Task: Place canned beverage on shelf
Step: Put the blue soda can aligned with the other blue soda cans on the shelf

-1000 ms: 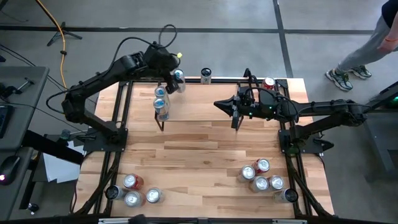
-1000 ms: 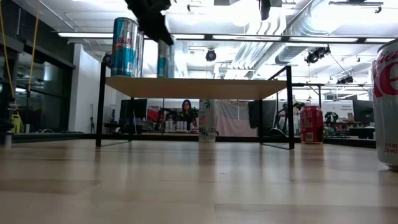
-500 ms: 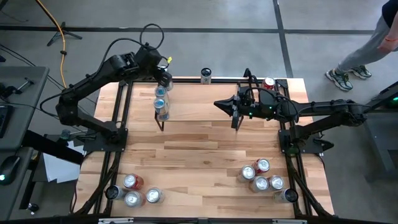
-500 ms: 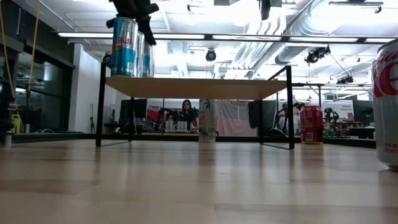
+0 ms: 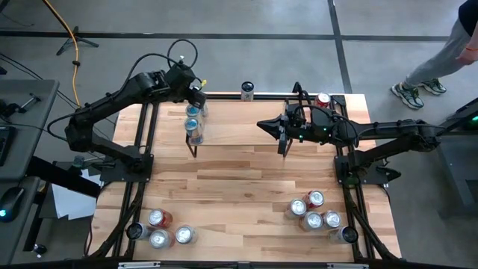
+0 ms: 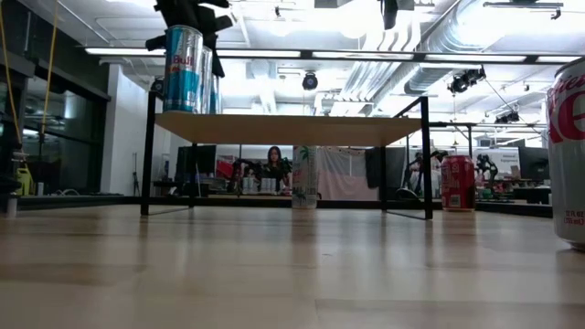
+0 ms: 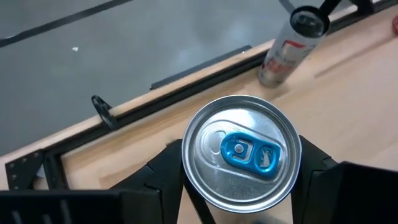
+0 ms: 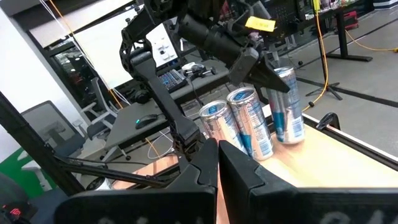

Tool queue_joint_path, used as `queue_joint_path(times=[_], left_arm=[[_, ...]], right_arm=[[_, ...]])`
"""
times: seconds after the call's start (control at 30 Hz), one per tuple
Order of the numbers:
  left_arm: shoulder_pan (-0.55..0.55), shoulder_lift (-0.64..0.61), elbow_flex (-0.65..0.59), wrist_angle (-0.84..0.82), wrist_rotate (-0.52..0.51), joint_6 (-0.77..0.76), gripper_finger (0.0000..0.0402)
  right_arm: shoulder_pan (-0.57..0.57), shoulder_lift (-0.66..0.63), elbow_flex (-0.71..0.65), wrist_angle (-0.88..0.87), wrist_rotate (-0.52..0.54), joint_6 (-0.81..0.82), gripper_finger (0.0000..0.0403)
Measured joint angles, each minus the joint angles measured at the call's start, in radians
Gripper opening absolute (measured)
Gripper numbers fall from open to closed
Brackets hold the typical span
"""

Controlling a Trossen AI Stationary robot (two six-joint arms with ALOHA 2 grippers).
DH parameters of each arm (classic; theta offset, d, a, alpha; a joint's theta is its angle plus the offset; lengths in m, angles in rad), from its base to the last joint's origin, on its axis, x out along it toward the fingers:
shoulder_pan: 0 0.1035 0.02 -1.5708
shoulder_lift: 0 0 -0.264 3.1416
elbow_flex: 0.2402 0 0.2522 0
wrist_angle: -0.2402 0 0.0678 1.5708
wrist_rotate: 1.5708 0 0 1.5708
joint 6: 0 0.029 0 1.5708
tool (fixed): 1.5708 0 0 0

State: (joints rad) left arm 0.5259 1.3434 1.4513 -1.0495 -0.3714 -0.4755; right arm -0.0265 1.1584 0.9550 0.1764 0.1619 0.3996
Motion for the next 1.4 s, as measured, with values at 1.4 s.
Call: queue_joint_path(times=[1.4], left_arm=[[-0.049,0.000,0.001,-0.043,-0.043,-0.019,0.0238]], right_arm=[[0.000,0.000,0.000,0.000,0.000,-0.008,0.0000]])
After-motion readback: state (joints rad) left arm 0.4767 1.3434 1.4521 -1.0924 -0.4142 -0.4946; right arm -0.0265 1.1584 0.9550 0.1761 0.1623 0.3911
